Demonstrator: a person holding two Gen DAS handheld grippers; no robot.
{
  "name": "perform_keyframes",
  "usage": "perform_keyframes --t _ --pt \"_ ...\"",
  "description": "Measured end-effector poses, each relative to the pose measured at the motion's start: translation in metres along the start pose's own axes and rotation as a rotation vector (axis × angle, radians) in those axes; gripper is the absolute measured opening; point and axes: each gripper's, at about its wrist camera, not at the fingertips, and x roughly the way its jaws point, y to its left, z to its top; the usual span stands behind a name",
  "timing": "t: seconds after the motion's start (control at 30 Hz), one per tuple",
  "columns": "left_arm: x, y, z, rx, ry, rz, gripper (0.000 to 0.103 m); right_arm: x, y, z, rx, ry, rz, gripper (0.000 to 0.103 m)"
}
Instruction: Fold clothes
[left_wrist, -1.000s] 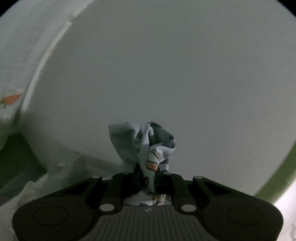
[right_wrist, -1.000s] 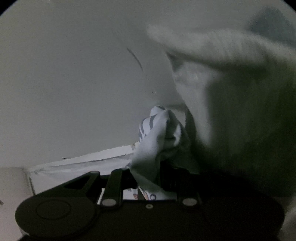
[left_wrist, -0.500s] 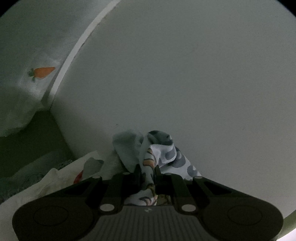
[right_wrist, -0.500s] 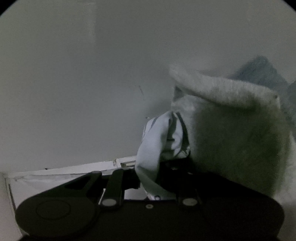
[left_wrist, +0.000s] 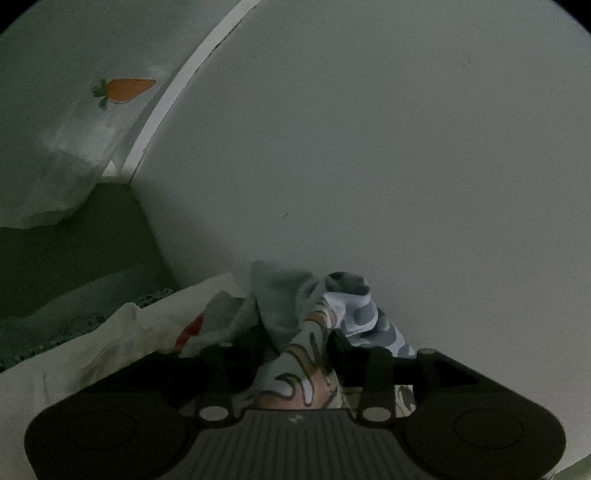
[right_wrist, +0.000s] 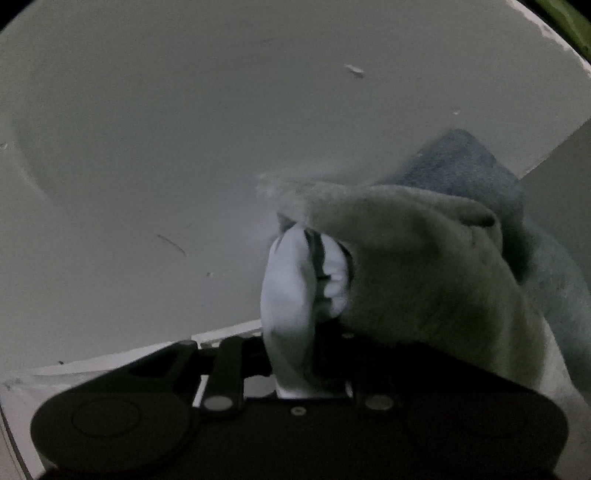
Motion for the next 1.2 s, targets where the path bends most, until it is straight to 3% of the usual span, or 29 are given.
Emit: perform_keyframes --t 0.07,0.13,0.3,0.4,0.5,0.67,0.73,0.9,1.07,1.2 --pt "-0.006 -0.002 0.0 -0.011 -0.017 0.011 0.048 -0.003 0.005 -0.001 -0.007 0.002 -0.013 0.029" --pt "-0.013 -0.003 -0.003 -0.028 -0.042 0.02 0.052 -0.01 0.01 -0.003 -0.021 -0.012 -0.026 0.04" --pt "-0.048 -0.011 -0.012 0.027 -0.135 0.074 0.063 -0.024 0.031 -0.012 -0.119 -0.021 -0.036 0.079" --pt "-0.076 -0.015 -0.022 0.076 -0.195 0.117 0.065 -0.028 0.038 -0.023 -0.167 -0.016 -0.048 0.079" --pt "-0.117 -0.016 -0.039 0.059 -0.281 0.113 0.066 -0.034 0.043 -0.036 -0.228 -0.033 -0.061 0.08" --pt "-0.19 -0.026 -0.072 0.108 -0.432 0.158 0.083 -0.039 0.057 -0.06 -0.387 -0.01 -0.089 0.085" --pt "-0.217 -0.032 -0.089 0.149 -0.493 0.204 0.093 -0.04 0.064 -0.067 -0.466 -0.003 -0.103 0.087" --pt "-0.273 -0.044 -0.138 0.246 -0.626 0.342 0.101 -0.031 0.088 -0.086 -0.754 0.027 -0.176 0.099" --pt "-0.322 -0.052 -0.186 0.287 -0.726 0.48 0.103 -0.054 0.102 -0.105 -1.023 0.025 -0.228 0.101" --pt "-0.352 -0.053 -0.218 0.291 -0.737 0.569 0.103 -0.049 0.106 -0.137 -1.202 -0.008 -0.216 0.102"
